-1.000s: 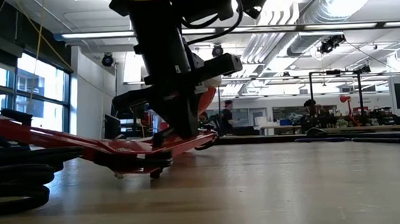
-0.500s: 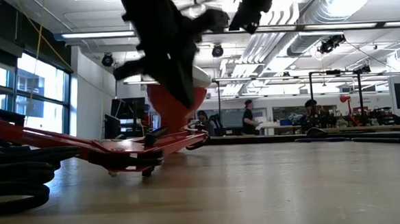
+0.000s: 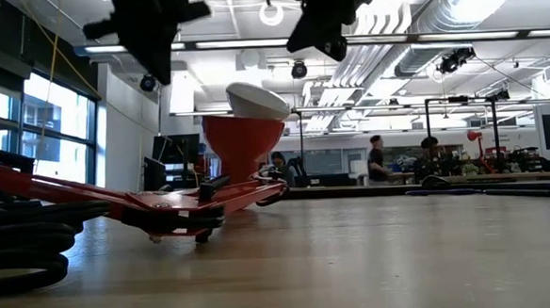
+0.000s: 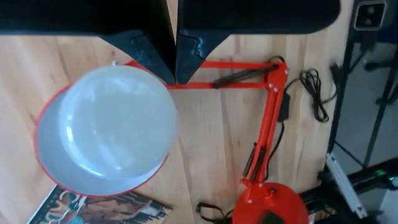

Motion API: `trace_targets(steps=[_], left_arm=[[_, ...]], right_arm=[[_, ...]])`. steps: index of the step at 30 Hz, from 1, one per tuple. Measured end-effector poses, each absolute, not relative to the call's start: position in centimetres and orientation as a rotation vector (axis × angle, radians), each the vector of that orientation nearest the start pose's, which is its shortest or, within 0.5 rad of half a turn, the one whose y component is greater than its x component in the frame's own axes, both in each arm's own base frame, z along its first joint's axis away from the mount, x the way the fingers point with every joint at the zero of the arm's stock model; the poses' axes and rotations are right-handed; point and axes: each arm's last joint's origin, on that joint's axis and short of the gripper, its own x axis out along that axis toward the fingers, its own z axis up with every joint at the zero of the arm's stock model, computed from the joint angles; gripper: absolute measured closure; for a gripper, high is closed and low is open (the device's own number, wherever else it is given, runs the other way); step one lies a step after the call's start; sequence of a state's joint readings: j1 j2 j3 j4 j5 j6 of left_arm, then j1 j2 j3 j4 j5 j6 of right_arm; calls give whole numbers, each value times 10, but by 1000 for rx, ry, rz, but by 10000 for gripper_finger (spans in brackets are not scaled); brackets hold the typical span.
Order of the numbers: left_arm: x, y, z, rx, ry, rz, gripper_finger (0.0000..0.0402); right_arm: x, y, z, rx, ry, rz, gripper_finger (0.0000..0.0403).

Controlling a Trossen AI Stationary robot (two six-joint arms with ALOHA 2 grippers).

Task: Screw lightbulb
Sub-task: Insert the lightbulb into the red lamp

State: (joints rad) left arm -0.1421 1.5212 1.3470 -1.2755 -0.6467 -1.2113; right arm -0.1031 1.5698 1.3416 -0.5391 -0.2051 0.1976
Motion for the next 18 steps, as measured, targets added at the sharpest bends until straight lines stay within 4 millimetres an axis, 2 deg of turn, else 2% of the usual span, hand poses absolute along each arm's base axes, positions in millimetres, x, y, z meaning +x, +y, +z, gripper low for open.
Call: trace_targets(steps=[5,9,13,16,18], left_arm=[[263,-2,265,-472,953,966,401],[252,18,240,-524,960,1003,401],[255,38,220,-604,914,976,401],[265,50,218,-722,825,843,401],[267,53,218,-764,794,836,401]], right_arm=[[359,-14,303,224,924,-56,403],[367,-12,303,206,976,-68,403],[362,-14,310,211,978,-80,403],[350,-15,318,223,1000,-110,403],[340,-15,326,211,1002,-137,403]])
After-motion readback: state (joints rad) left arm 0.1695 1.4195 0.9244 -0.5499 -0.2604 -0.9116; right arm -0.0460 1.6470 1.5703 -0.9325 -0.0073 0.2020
